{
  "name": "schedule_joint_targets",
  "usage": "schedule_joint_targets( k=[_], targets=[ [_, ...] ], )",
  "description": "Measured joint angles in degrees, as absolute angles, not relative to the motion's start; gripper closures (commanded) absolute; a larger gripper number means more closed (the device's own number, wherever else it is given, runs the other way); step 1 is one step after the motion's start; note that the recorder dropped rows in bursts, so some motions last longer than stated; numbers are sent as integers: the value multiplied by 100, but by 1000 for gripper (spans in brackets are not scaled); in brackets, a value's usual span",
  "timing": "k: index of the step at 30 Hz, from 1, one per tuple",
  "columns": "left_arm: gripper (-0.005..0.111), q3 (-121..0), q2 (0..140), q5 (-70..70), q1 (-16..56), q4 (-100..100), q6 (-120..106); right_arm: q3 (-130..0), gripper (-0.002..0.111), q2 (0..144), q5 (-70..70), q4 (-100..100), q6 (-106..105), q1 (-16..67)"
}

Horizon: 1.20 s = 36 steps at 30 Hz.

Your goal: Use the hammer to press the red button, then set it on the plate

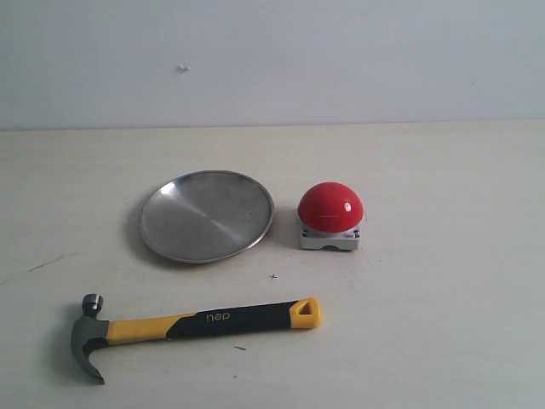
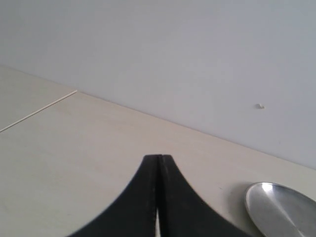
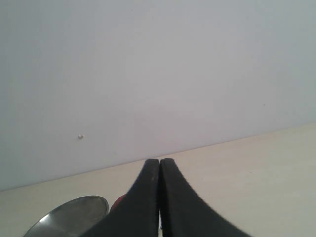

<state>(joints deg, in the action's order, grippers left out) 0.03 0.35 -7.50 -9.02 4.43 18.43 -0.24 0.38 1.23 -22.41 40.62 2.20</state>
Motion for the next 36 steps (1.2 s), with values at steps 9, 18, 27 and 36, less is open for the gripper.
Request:
schedule_joint_targets(
  k=[9, 18, 27, 36],
  targets=[
    [107, 3, 35, -750, -902, 443, 1843, -24, 108, 38, 123, -2241, 4062, 220],
    [107, 3, 35, -750, -902, 443, 1843, -24, 108, 38, 123, -2241, 4062, 220],
    [107, 3, 35, -750, -902, 443, 1843, -24, 108, 38, 0, -2241, 4062, 220],
    [107, 3, 35, -750, -902, 443, 1843, -24, 108, 38, -387, -2241, 4062, 220]
  ],
)
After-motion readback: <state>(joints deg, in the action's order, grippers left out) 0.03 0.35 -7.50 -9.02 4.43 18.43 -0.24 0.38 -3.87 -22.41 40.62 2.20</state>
